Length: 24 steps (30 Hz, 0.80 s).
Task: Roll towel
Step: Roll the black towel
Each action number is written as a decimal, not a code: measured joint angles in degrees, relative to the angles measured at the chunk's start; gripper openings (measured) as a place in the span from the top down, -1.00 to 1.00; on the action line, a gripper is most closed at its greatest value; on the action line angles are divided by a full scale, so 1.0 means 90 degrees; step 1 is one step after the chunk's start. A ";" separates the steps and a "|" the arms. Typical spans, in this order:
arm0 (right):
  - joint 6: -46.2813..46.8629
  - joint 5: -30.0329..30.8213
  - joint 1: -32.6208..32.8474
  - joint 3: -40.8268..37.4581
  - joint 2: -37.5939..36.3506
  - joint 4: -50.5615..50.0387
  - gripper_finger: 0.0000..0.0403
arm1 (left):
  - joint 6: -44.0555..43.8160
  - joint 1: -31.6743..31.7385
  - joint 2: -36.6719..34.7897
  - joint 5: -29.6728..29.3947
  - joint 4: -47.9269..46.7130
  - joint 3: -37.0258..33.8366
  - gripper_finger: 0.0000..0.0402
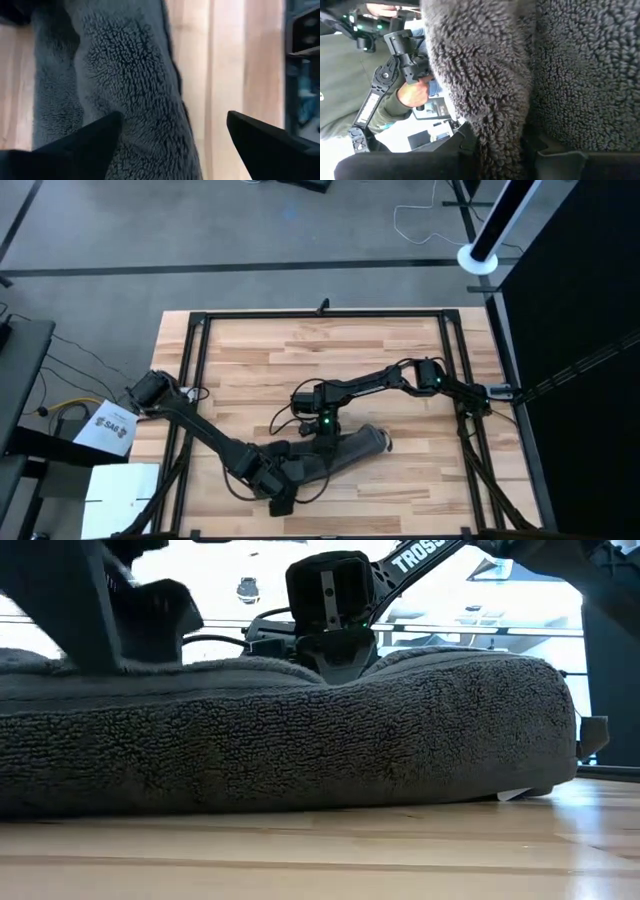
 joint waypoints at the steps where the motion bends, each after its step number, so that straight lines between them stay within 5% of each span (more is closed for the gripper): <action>1: 0.0000 0.0001 0.0000 0.0000 0.0000 0.0002 0.71 | -0.0154 -0.0009 0.0106 -0.0080 0.0000 0.0000 -0.75; 10: -0.0005 0.0042 -0.0005 0.0005 0.0010 0.0153 0.71 | -0.1951 0.0007 0.0893 -0.0429 -0.0994 0.0194 -0.74; 14: -0.0028 0.0053 -0.0007 0.0005 0.0010 0.0274 0.71 | -0.1971 0.0069 0.1009 -0.0374 -0.1190 0.0266 -0.70; 18: -0.0098 0.0051 -0.0005 0.0005 0.0010 0.0259 0.71 | -0.1648 0.0143 0.0913 -0.0227 -0.1156 0.0295 -0.44; 24: -0.0704 0.0085 0.0146 0.0002 0.0012 0.0209 0.71 | -0.0730 0.0249 0.0633 0.0466 -0.1052 0.0376 0.26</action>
